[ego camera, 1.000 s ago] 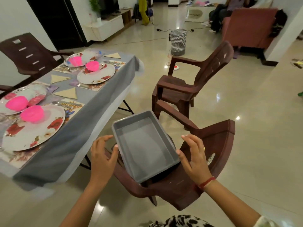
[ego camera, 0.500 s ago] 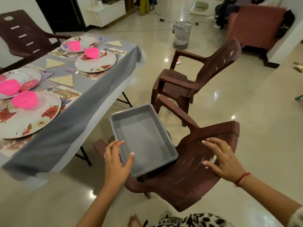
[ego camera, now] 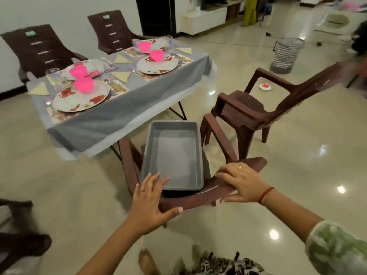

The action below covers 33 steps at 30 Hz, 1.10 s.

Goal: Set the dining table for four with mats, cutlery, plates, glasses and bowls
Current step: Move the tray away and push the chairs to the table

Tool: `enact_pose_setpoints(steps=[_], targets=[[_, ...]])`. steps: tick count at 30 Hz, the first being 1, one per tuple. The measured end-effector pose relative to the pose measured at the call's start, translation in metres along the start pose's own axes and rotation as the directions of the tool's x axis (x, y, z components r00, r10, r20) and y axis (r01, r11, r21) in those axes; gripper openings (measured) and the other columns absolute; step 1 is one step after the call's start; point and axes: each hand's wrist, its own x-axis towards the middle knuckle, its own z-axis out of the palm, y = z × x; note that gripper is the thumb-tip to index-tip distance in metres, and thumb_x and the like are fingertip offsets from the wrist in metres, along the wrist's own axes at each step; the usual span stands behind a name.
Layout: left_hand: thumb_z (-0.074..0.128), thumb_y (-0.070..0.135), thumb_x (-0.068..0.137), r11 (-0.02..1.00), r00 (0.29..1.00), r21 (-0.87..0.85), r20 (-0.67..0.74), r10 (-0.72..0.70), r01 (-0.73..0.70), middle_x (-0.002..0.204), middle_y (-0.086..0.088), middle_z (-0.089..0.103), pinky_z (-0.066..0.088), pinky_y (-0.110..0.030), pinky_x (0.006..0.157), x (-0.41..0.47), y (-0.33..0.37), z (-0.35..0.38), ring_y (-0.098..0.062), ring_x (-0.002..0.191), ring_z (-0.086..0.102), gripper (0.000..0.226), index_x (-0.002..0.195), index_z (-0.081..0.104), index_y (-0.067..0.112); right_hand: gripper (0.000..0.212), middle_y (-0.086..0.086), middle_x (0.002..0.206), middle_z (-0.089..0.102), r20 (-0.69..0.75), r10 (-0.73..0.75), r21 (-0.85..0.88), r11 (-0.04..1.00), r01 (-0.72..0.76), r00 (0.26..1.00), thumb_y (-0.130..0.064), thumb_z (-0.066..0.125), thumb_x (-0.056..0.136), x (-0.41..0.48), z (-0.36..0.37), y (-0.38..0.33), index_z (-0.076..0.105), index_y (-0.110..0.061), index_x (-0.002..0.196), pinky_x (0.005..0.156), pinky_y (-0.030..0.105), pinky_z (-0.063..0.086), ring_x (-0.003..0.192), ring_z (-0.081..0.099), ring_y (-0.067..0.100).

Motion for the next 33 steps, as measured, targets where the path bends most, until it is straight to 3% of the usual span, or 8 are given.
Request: enact_pose_setpoints(steps=[3, 6, 8, 13, 18, 25, 30, 33], targets=[[0.024, 0.1, 0.053, 0.972, 0.993, 0.236, 0.114, -0.03, 0.002, 0.147, 0.012, 0.033, 0.026, -0.041, 0.11, 0.005, 0.011, 0.0, -0.017, 0.139, 0.031, 0.111, 0.144, 0.03, 0.036, 0.036, 0.001, 0.096, 0.066, -0.053, -0.083, -0.033, 0.996, 0.082, 0.995, -0.049, 0.047, 0.089, 0.0, 0.009, 0.011, 0.062, -0.021, 0.107, 0.074, 0.032, 0.053, 0.083, 0.064, 0.02], [0.008, 0.098, 0.051, 0.959, 0.996, 0.281, 0.054, -0.064, 0.046, 0.125, 0.015, 0.056, 0.045, -0.027, 0.083, 0.008, 0.02, 0.003, -0.01, 0.11, 0.058, 0.105, 0.13, 0.043, 0.038, 0.025, 0.002, 0.075, 0.067, -0.085, -0.122, -0.047, 0.992, 0.118, 0.989, -0.029, 0.071, 0.079, 0.002, 0.021, 0.021, 0.066, -0.018, 0.101, 0.059, 0.029, 0.054, 0.064, 0.064, 0.021], [-0.003, 0.097, 0.049, 0.953, 0.997, 0.293, 0.003, -0.077, 0.073, 0.112, 0.014, 0.065, 0.046, -0.026, 0.074, 0.01, 0.029, 0.007, -0.01, 0.1, 0.063, 0.107, 0.122, 0.048, 0.037, 0.031, 0.002, 0.073, 0.067, -0.083, -0.147, -0.033, 0.989, 0.144, 0.986, -0.025, 0.078, 0.074, 0.004, 0.024, 0.033, 0.068, -0.017, 0.101, 0.056, 0.029, 0.054, 0.061, 0.064, 0.021], [0.012, 0.095, 0.054, 0.94, 0.991, 0.316, -0.033, -0.126, 0.13, 0.088, 0.011, 0.067, 0.037, -0.025, 0.06, 0.035, 0.056, 0.015, -0.011, 0.084, 0.065, 0.092, 0.104, 0.058, 0.033, 0.022, 0.0, 0.073, 0.066, -0.057, -0.167, -0.013, 0.986, 0.167, 0.984, -0.034, 0.068, 0.082, 0.019, 0.027, 0.077, 0.066, -0.02, 0.099, 0.056, 0.031, 0.055, 0.061, 0.064, 0.02], [0.003, 0.099, 0.044, 0.928, 0.979, 0.312, -0.093, -0.181, 0.202, 0.081, 0.01, 0.066, 0.033, -0.023, 0.053, 0.054, 0.064, 0.016, -0.01, 0.079, 0.064, 0.105, 0.101, 0.06, 0.031, 0.024, -0.003, 0.069, 0.065, -0.017, -0.187, -0.003, 0.982, 0.187, 0.982, -0.032, 0.077, 0.075, 0.039, 0.027, 0.101, 0.067, -0.023, 0.095, 0.055, 0.026, 0.054, 0.058, 0.062, 0.017], [0.001, 0.1, 0.048, 0.927, 0.961, 0.267, -0.157, -0.229, 0.264, 0.073, 0.011, 0.064, 0.05, -0.027, 0.062, 0.116, 0.05, 0.017, -0.009, 0.072, 0.063, 0.102, 0.092, 0.061, 0.031, 0.019, -0.004, 0.068, 0.065, -0.049, -0.228, -0.008, 0.974, 0.228, 0.972, -0.034, 0.073, 0.078, 0.09, 0.04, 0.155, 0.065, -0.023, 0.091, 0.054, 0.027, 0.055, 0.057, 0.062, 0.015], [0.006, 0.101, 0.05, 0.931, 0.955, 0.222, -0.125, -0.269, 0.291, 0.082, 0.01, 0.067, 0.054, -0.031, 0.069, 0.15, 0.037, 0.01, -0.01, 0.078, 0.064, 0.101, 0.099, 0.061, 0.032, 0.019, -0.003, 0.063, 0.06, -0.055, -0.26, -0.018, 0.966, 0.259, 0.964, -0.035, 0.071, 0.081, 0.126, 0.051, 0.183, 0.062, -0.021, 0.09, 0.052, 0.028, 0.054, 0.052, 0.058, 0.015], [0.013, 0.101, 0.052, 0.927, 0.948, 0.196, -0.059, -0.313, 0.318, 0.089, 0.011, 0.068, 0.053, -0.032, 0.076, 0.166, 0.039, 0.01, -0.01, 0.084, 0.064, 0.1, 0.106, 0.062, 0.033, 0.027, -0.001, 0.074, 0.063, -0.047, -0.285, 0.033, 0.958, 0.287, 0.957, -0.039, 0.066, 0.084, 0.137, 0.05, 0.197, 0.059, -0.02, 0.103, 0.06, 0.032, 0.056, 0.062, 0.061, 0.017]])
